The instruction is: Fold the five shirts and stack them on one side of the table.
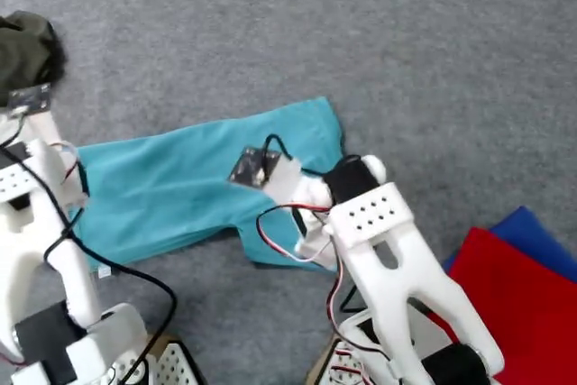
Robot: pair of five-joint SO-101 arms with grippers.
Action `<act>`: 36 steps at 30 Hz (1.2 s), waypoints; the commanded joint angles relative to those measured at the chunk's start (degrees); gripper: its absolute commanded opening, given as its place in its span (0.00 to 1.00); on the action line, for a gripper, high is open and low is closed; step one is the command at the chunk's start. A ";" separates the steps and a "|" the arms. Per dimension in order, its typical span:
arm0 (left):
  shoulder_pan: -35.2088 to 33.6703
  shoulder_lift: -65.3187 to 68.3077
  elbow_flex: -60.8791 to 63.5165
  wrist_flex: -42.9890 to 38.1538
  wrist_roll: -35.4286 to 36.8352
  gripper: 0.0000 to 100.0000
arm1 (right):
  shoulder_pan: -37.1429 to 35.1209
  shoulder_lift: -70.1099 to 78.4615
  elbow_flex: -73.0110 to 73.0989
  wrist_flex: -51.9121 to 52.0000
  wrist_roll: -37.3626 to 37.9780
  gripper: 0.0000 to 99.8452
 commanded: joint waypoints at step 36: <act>-6.15 -26.07 18.99 4.04 -11.69 0.02 | -8.31 25.36 13.93 -29.10 12.13 0.17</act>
